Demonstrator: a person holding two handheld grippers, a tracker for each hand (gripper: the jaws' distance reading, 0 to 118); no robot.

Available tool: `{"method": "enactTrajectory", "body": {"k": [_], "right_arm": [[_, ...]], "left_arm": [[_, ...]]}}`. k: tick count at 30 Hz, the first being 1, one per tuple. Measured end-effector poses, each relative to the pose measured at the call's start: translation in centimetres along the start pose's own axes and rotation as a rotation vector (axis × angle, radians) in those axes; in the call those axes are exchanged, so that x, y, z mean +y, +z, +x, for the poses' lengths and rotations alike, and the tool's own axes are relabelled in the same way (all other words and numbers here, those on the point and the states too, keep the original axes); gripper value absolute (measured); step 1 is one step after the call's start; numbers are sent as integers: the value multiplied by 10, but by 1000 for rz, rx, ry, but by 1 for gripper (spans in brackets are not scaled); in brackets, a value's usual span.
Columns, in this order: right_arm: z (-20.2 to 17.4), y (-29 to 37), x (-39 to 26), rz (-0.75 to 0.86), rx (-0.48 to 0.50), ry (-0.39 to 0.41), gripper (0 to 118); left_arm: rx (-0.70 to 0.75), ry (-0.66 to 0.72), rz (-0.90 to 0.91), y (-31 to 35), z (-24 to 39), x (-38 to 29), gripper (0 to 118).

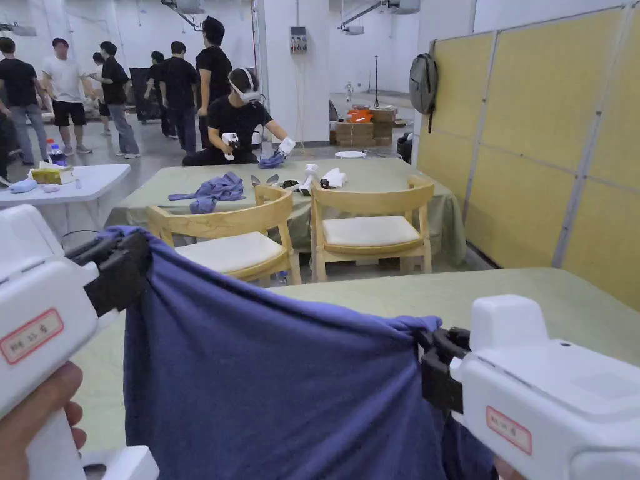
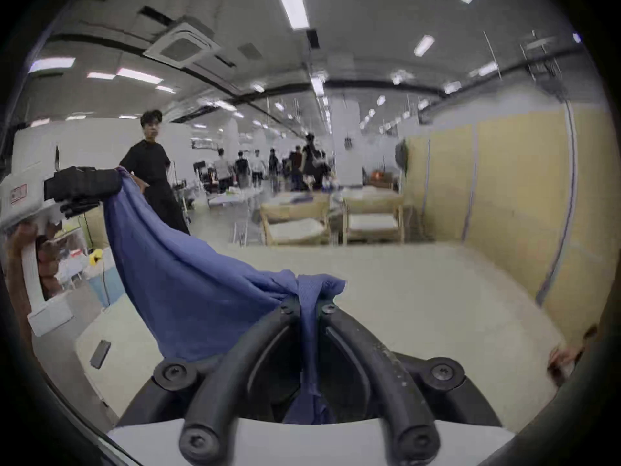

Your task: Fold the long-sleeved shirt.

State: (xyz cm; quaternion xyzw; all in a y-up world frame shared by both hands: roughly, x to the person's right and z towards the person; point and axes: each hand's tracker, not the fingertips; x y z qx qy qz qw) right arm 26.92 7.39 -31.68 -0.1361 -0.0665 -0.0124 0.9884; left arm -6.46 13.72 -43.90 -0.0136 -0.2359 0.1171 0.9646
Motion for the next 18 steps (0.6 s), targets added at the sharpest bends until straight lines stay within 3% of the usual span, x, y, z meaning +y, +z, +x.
{"method": "enactTrajectory", "body": {"k": [3,10,15,18], "right_arm": [[-4,-27,70,54,-17,78,8],[-7,-103,206,59,-41,174,9],[-9,-164,262,1,-63,189,9],[-13,-207,276,-40,-97,158,9]], "left_arm": [[-39,-15,31,-35,-10,39,0],[-33,20,74,-115,-34,102,0],[-31,19,105,-170,-46,121,0],[-12,-39,95,-206,-52,122,0]]}}
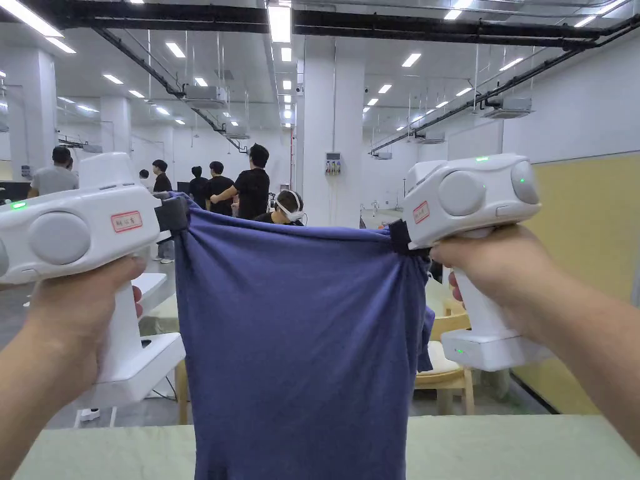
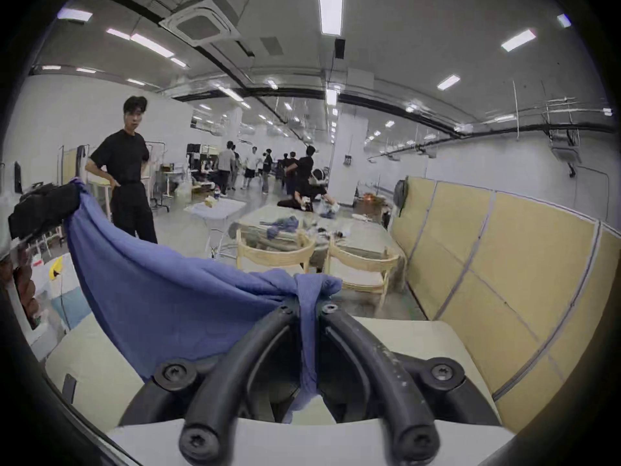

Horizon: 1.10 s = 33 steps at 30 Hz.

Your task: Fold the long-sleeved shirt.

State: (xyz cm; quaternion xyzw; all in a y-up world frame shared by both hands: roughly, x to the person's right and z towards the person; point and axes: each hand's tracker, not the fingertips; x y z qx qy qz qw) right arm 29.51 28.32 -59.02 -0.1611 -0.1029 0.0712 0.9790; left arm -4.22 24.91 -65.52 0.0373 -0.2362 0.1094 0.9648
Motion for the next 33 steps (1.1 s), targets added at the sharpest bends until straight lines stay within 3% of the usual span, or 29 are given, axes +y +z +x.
{"method": "enactTrajectory", "body": {"k": [4,9,15,18,23,27,33], "right_arm": [[-11,-52,-1,-42,-18,-14,9],[-24,-124,-52,-114,-27,0,9],[-50,-193,-201,-317,29,1,9],[-57,-215,-282,-444,53,-36,9],[-65,-177,-373,-508,107,-31,9],[-66,-106,-419,-514,154,59,9],[-61,3,-471,-546,201,76,9]], "left_arm": [[28,13,-19,-39,-11,-15,0],[46,24,-87,-69,-30,-74,0],[116,33,-354,-69,-61,-224,0],[124,83,-480,-49,-74,-294,0],[83,74,-590,12,-80,-358,0],[48,92,-639,93,-64,-370,0],[64,148,-820,217,-24,-378,0]]}}
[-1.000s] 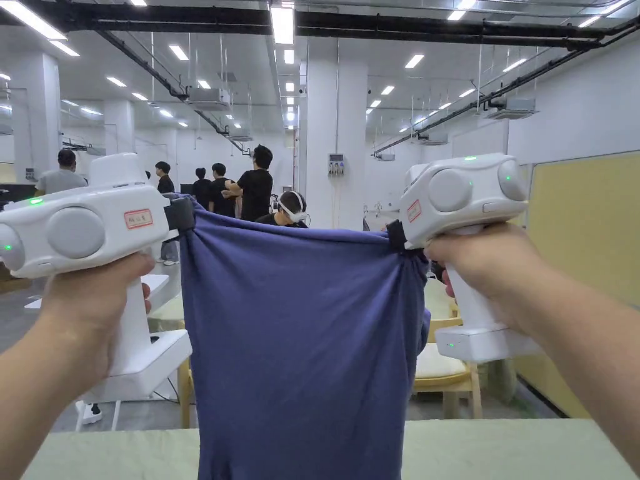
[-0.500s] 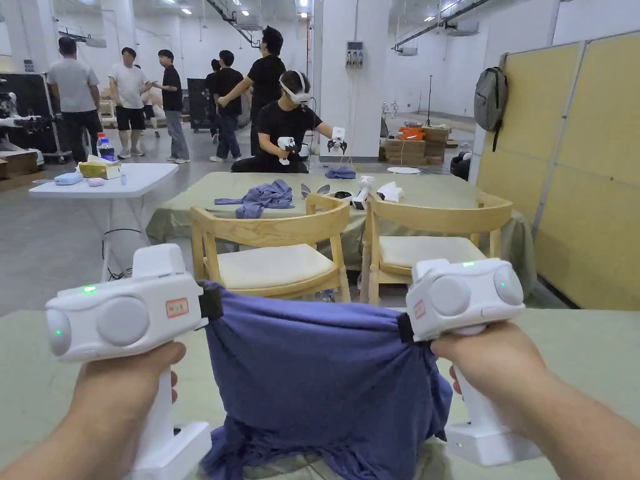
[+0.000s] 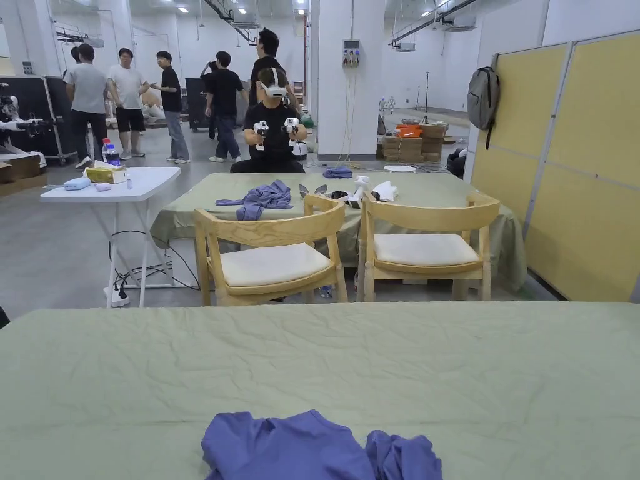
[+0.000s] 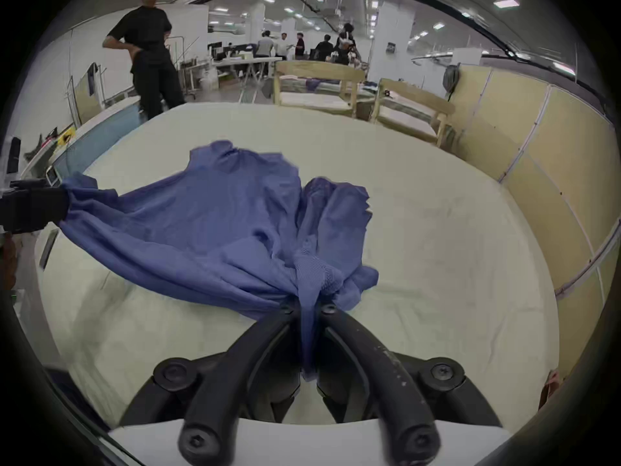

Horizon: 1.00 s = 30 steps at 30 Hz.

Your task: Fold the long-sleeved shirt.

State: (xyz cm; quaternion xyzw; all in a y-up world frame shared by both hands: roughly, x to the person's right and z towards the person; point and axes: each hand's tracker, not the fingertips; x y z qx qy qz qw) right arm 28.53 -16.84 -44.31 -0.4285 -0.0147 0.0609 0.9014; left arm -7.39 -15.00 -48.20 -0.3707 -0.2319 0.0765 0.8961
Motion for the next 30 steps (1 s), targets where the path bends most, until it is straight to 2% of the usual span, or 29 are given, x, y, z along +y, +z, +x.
{"method": "enactTrajectory", "body": {"k": [5,11,14,17,18,19,20,21,22,23,25,27,28,29,30], "right_arm": [[-9,40,-68,-80,1,31,9],[-16,64,-135,-217,-1,79,9],[-15,64,-155,-262,-2,43,10],[-9,65,-163,-259,23,-50,13],[-5,68,-164,-249,45,-88,25],[-2,71,-165,-237,12,-112,51],[1,77,-164,-202,-23,-124,98],[4,85,-165,-147,-55,-147,118],[9,101,-162,-57,-34,-169,116],[14,108,-159,-42,-46,-216,111],[16,128,-155,-20,-23,-315,115],[18,140,-154,13,5,-362,114],[13,146,-153,8,10,-355,105],[11,151,-155,10,23,-351,69],[10,154,-156,18,30,-346,19]], "left_arm": [[10,-75,-109,52,29,-71,0],[-13,-33,-256,85,55,-136,0],[-5,38,-302,83,57,-156,1],[-2,50,-291,86,59,-166,4],[-5,48,-278,89,60,-167,17],[-7,39,-251,92,62,-168,50],[17,28,-224,96,65,-168,104],[82,9,-202,109,68,-168,118],[20,1,-119,113,70,-163,114],[22,19,-96,118,71,-163,112],[41,37,-94,124,76,-164,114],[50,45,-127,123,76,-164,114],[45,50,-168,122,76,-165,112],[22,57,-199,123,76,-165,94],[-2,69,-185,124,76,-164,58]]}}
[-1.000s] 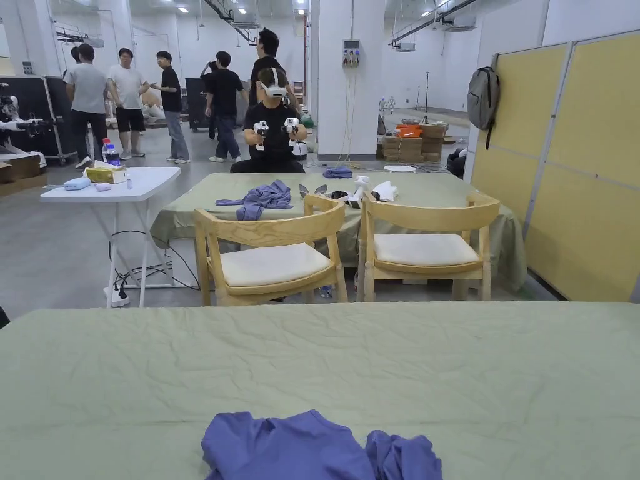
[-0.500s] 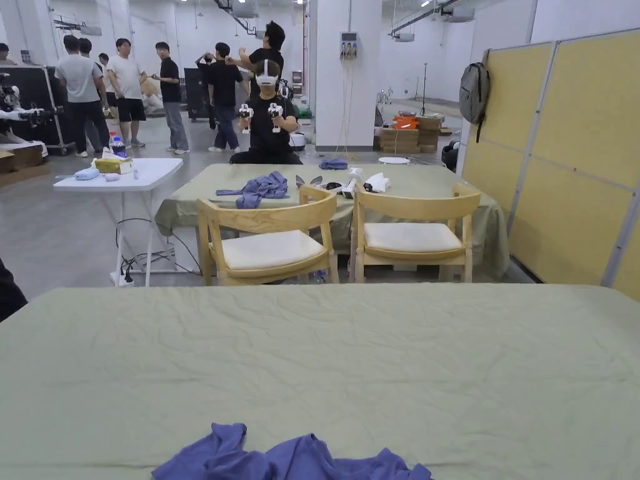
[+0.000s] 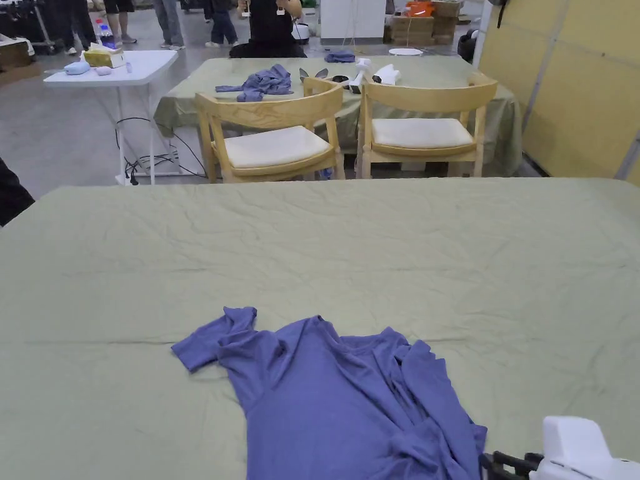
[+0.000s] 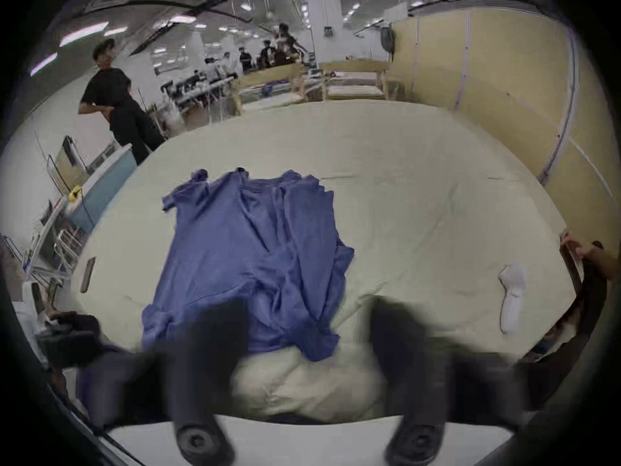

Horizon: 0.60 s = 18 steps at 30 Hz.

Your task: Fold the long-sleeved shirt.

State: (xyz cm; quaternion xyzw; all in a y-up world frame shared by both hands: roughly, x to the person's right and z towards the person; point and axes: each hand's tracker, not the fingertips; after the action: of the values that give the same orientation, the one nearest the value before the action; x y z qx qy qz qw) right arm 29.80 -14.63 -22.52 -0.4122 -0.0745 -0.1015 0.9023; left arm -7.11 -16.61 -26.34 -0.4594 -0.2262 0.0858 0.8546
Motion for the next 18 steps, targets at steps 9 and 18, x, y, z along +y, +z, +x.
{"method": "enactTrajectory", "body": {"k": [9,18], "right_arm": [[-2,-11,-9,-1,32,16,2],[0,-24,-6,-25,62,-72,2]], "left_arm": [[-47,-149,-16,-74,6,103,1],[148,-390,-63,-280,10,283,118]]}}
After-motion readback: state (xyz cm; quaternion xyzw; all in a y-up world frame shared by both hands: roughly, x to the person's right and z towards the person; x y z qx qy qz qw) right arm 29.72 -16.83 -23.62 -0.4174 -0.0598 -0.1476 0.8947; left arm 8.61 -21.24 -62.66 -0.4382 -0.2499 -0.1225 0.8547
